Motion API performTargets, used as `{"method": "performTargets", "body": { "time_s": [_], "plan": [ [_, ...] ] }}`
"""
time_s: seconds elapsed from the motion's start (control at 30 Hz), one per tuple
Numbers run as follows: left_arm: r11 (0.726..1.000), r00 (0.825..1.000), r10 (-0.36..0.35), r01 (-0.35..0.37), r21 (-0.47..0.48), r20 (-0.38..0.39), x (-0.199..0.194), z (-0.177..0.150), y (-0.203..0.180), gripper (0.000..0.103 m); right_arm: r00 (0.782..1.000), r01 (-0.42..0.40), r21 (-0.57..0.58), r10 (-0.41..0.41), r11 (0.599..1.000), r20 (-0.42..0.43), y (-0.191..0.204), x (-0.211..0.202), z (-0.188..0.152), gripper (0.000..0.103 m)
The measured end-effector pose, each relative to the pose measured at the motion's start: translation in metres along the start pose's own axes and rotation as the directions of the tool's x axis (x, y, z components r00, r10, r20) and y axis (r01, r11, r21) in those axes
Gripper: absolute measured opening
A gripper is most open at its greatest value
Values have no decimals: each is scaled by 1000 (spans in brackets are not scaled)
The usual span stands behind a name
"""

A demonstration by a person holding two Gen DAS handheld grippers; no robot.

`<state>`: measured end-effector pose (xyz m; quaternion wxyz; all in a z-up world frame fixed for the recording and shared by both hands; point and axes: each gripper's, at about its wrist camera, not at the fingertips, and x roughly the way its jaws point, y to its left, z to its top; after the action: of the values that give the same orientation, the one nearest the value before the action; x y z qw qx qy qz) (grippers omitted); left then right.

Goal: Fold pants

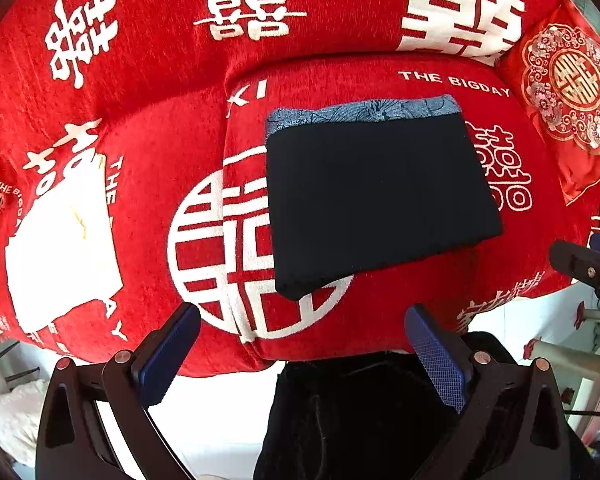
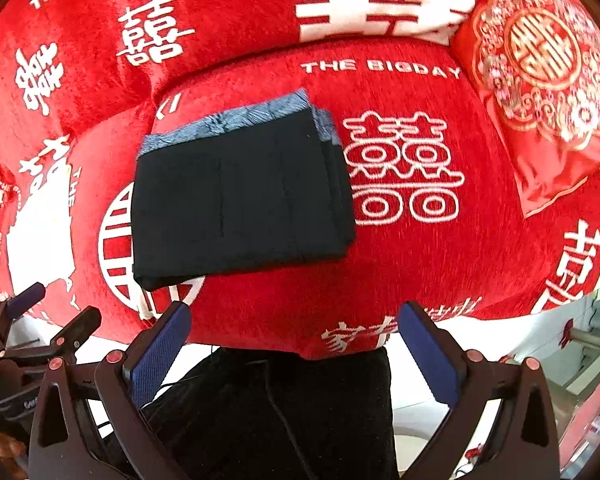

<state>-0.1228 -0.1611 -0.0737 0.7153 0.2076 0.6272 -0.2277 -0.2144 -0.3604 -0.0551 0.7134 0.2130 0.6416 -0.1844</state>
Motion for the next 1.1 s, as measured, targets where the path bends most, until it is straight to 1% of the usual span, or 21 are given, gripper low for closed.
{"method": "performTargets", "body": {
  "time_s": [0.17, 0.2, 0.27, 0.43, 0.5, 0.6, 0.7, 0.93, 1.1],
  "plan": [
    [999, 999, 37, -36, -36, 27, -13, 2, -1, 103, 1000, -20, -37, 20, 999, 14, 5, -8, 8, 103],
    [998, 998, 48, -47, -48, 29, -15, 4, -1, 103, 1000, -12, -46, 12, 999, 10, 5, -9, 10, 103],
    [996, 998, 58, -55, -71, 38, -19, 8, -3, 103, 999, 11, -62, -9, 998, 31, 4, -17, 12, 103],
    [993, 996, 76, -71, -93, 41, -26, 13, -14, 103, 999, 27, -89, -24, 996, 39, 2, -22, 15, 103],
    [993, 996, 76, -72, -96, 42, -27, 12, -18, 103, 999, 37, -104, -33, 994, 40, 1, -23, 17, 103],
    [992, 994, 98, -94, -88, 38, -28, 12, -26, 103, 999, 28, -121, -23, 992, 43, 0, -24, 19, 103],
    [990, 994, 104, -100, -96, 37, -28, 13, -29, 103, 999, 25, -131, -20, 991, 45, 0, -24, 20, 103],
    [985, 993, 117, -113, -134, 22, -27, 14, -25, 103, 999, 31, -137, -26, 990, 35, -1, -21, 25, 103],
    [984, 992, 125, -121, -128, 26, -28, 15, -26, 103, 999, 34, -148, -29, 988, 35, 2, -20, 26, 103]
  ]
}}
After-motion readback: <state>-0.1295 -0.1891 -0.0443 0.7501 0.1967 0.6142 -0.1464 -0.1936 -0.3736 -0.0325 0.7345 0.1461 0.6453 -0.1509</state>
